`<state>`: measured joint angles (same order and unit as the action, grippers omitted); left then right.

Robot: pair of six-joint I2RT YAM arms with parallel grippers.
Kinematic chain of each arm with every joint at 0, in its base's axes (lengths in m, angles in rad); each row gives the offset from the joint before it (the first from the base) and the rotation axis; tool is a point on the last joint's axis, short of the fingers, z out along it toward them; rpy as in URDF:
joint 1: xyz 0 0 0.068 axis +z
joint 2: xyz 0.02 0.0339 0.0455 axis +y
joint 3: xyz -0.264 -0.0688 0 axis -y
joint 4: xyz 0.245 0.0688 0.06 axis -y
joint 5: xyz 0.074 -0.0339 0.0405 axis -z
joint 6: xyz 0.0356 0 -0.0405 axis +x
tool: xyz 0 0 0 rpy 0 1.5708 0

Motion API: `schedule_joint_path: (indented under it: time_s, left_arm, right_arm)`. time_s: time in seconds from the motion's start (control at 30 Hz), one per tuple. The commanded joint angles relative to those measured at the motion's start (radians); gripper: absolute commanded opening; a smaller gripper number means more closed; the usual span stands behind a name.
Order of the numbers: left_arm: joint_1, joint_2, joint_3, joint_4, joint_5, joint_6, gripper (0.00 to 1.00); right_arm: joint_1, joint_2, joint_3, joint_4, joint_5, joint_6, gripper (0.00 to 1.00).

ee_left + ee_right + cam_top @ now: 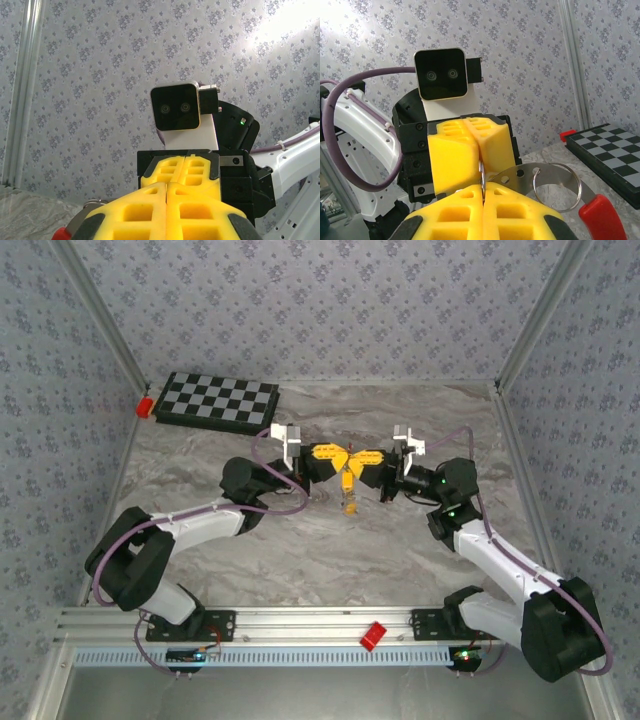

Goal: Put the keys on the keyring

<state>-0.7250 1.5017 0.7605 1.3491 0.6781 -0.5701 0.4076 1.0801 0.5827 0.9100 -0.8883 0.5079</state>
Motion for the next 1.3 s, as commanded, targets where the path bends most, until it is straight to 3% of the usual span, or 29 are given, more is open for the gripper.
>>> schedule_joint_path:
  time_s: [0.0,0.13,0.3,0.5,0.87,1.07,1.27]
  left_arm:
    - [-0.004,0.002,0.029,0.056,0.012,-0.011,0.00]
    - [0.008,-0.013,0.024,0.020,0.000,-0.013,0.00]
    - [0.040,-0.049,0.011,-0.036,-0.006,-0.016,0.14]
    - [0.085,-0.107,0.016,-0.200,0.014,-0.005,0.23]
    - [0.118,-0.273,0.012,-0.654,0.081,0.291,0.34]
    - [0.122,-0.302,0.060,-0.897,0.139,0.424,0.33]
    - [0.122,-0.272,0.083,-0.964,0.162,0.461,0.32]
  right_arm:
    - [0.012,-0.001,0.042,0.015,-0.029,-0.022,0.00]
    - [0.007,-0.017,0.045,-0.031,-0.034,-0.047,0.00]
    - [0.002,-0.041,0.058,-0.133,-0.029,-0.104,0.00]
    - [-0.003,-0.044,0.095,-0.289,-0.031,-0.189,0.00]
    - [0.015,-0.001,0.316,-0.886,-0.014,-0.524,0.00]
    - [0.025,0.043,0.390,-1.032,-0.038,-0.618,0.00]
    - [0.048,0.061,0.419,-1.121,-0.021,-0.685,0.00]
